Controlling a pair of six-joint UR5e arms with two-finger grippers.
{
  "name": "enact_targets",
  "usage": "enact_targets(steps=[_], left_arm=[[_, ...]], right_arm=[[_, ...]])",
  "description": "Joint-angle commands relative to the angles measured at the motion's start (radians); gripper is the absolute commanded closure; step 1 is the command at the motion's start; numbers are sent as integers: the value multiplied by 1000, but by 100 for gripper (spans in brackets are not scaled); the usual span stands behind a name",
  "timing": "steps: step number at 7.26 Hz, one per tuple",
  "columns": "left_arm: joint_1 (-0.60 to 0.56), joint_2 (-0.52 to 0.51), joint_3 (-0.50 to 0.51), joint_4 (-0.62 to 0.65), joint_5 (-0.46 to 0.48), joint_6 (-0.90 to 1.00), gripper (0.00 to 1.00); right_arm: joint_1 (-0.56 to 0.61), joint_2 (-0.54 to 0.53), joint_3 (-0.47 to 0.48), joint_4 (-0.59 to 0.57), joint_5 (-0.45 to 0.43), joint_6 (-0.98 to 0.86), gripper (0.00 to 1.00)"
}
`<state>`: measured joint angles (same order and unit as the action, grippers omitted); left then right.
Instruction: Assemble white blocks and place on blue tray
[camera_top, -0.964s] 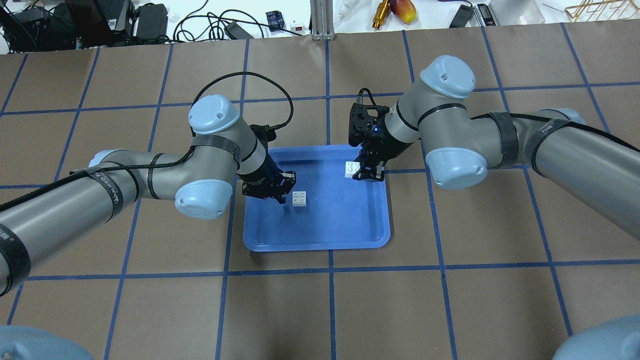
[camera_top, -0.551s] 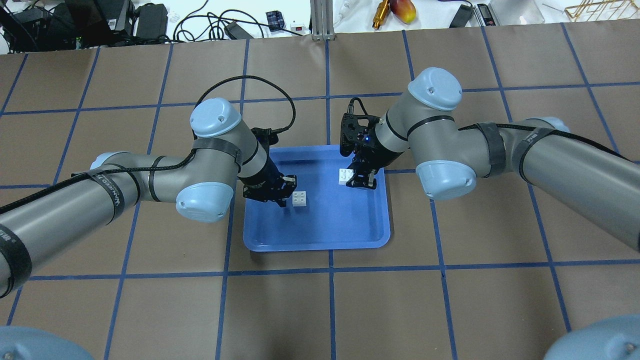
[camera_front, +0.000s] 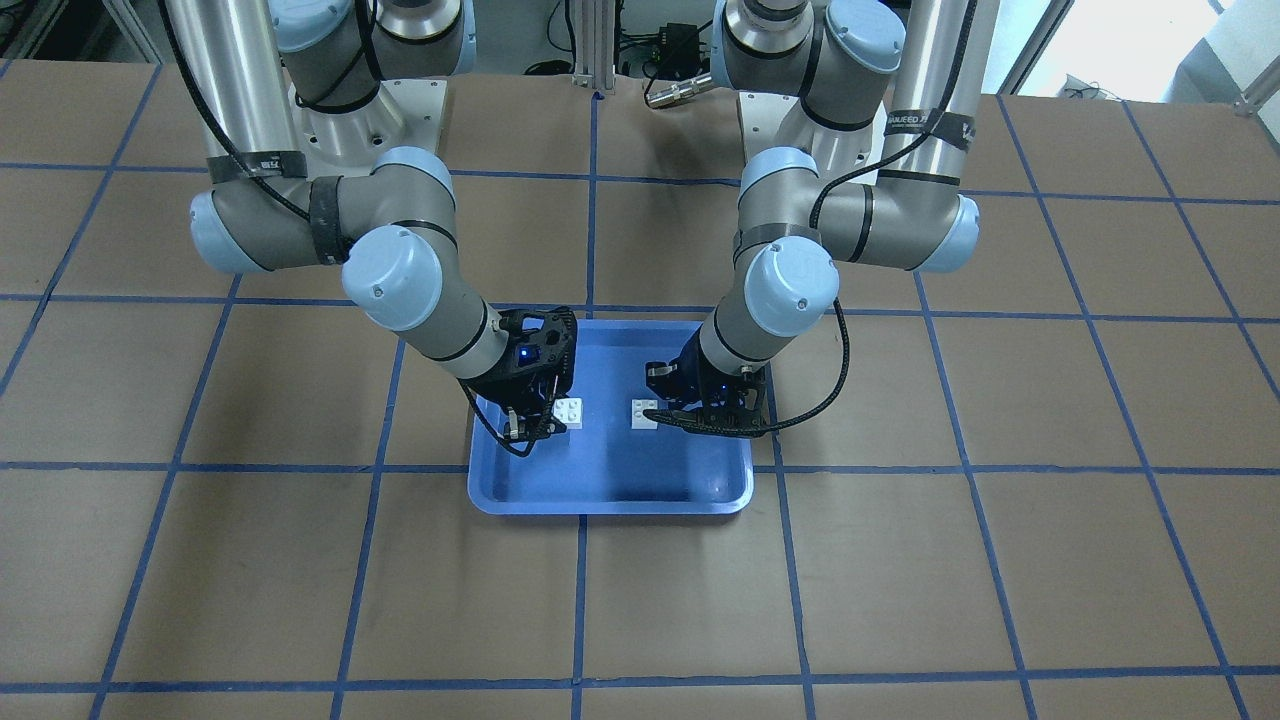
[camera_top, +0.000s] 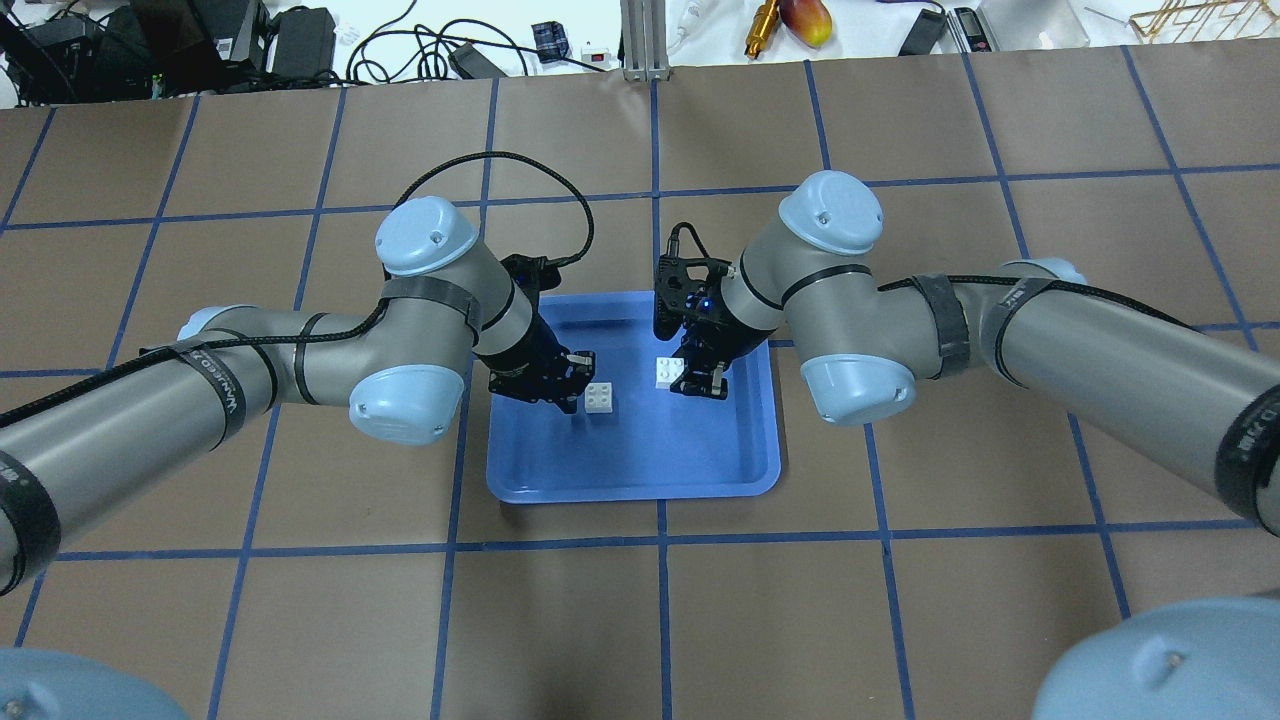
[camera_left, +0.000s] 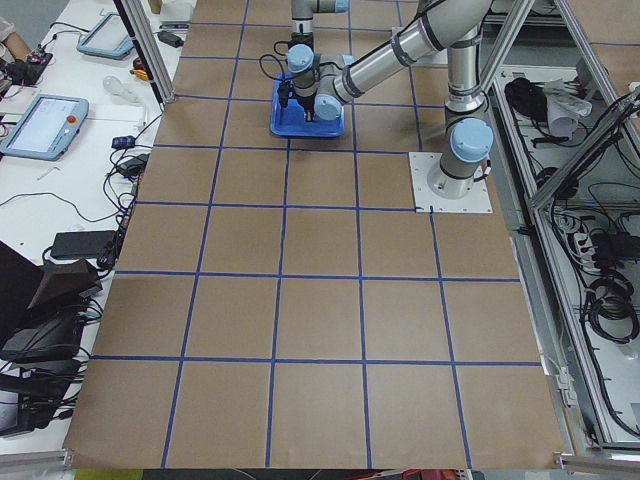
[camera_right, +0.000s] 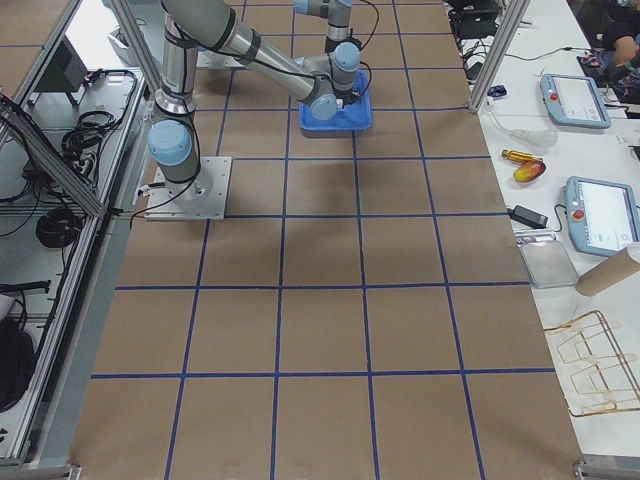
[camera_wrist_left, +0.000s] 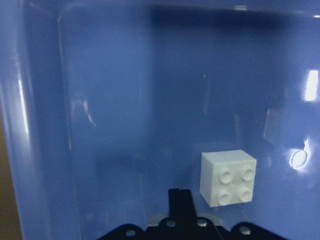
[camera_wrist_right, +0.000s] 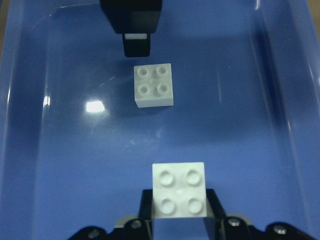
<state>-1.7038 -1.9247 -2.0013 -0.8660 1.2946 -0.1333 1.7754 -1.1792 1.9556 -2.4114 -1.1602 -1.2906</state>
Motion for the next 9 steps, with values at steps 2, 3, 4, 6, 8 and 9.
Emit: enact_targets(steps=[2,3,4,6,8,9], left_arm=[[1,-8,0,1,-18,-9,100],[3,-11,0,1,-18,-5,100],[3,-11,0,1,-18,-11,100],[3,-11,-4,-2,-18,-14,100],[1,-11,-2,-1,-18,-43,100],[1,-11,-4,-4,-18,-46,100]], right_arm=[[33,21,-6,-15,-39,63,100],[33,29,-4,-49,-39,103,100],[41,30,-6,-57,-38,135,100],[59,32,-21,-58,-39,134,100],[75,56,-23,-64,-42,134,100],[94,90,-24,-125,-65,152,100]])
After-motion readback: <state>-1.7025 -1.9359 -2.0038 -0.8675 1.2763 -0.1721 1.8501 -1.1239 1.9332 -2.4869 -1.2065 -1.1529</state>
